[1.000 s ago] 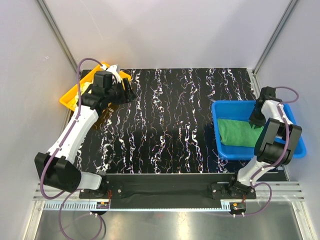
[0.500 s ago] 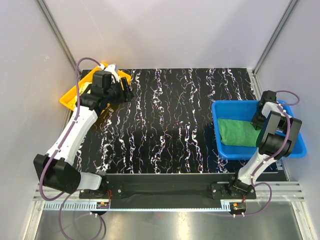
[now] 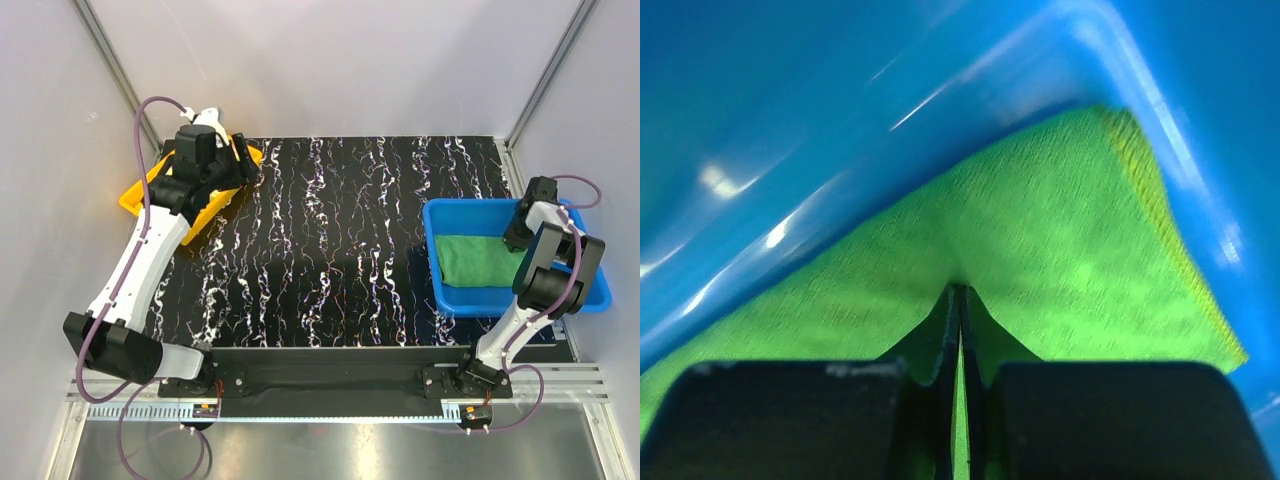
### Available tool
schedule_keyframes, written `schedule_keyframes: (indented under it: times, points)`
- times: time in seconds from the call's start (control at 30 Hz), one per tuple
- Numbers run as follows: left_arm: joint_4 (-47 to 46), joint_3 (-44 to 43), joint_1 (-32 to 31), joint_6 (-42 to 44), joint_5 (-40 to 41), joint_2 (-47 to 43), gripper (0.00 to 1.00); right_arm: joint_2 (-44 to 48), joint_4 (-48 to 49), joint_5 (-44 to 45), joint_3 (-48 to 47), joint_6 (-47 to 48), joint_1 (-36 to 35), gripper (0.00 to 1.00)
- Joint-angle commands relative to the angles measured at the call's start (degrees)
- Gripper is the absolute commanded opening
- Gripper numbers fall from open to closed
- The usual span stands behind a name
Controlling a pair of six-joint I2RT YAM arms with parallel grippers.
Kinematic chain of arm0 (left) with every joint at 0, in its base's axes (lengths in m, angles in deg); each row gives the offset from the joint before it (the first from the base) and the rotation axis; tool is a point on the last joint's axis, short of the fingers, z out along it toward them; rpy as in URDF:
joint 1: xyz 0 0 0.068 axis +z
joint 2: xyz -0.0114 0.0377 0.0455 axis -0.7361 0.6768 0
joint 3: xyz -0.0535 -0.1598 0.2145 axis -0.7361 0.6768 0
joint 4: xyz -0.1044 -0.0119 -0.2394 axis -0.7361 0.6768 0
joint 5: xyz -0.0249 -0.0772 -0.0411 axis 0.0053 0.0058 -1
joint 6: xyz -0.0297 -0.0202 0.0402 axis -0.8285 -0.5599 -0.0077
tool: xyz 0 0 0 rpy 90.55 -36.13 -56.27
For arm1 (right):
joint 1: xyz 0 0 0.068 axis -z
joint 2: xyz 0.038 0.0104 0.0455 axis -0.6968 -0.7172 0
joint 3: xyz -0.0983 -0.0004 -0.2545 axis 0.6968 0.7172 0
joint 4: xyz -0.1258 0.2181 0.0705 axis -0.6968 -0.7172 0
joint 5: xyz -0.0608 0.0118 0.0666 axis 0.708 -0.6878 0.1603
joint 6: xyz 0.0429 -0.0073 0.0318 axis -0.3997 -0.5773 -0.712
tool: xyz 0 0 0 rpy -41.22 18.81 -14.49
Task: Fold and stack the towels
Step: Neatly place the folded towel into the bin, then grab crumpled towel
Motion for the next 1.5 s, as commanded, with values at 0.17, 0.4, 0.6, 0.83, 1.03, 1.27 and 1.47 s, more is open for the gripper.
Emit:
schedule_keyframes:
  times: [0.17,0.4,0.6,0.83,1.03,1.27,1.47]
  points:
    - [1.77,-8.95,2.76,2.81,19.99,5.27,0.66,20.94,-4.27,-6.05,-1.74,-6.77,-6.03,0.43]
    - [4.68,-14.41,16.72,-2.28,13.09,17.74,0.66,30.47,-4.88,-15.09,-7.89,-8.44,-14.56,0.99]
    - [2.14,-14.06,24.38,-3.34,7.45,27.67,0.63,32.06,-4.26,-19.68,-9.03,-8.19,-19.03,1.00]
    - [-1.65,-17.21,26.23,-1.23,4.01,36.38,0.57,33.64,-1.01,-22.75,-7.45,-8.45,-20.18,1.00]
    - [-1.90,-20.47,26.32,-1.58,4.10,44.12,0.59,34.08,-1.80,-23.20,-6.40,-7.40,-20.63,1.00]
    - [-3.75,-22.40,26.32,-2.55,2.96,47.91,0.39,34.44,-1.45,-22.23,-5.34,-6.52,-21.50,1.00]
    - [-3.76,-23.98,26.32,-1.75,2.43,43.61,0.04,33.20,-3.30,-19.68,-5.52,-5.11,-23.26,1.00]
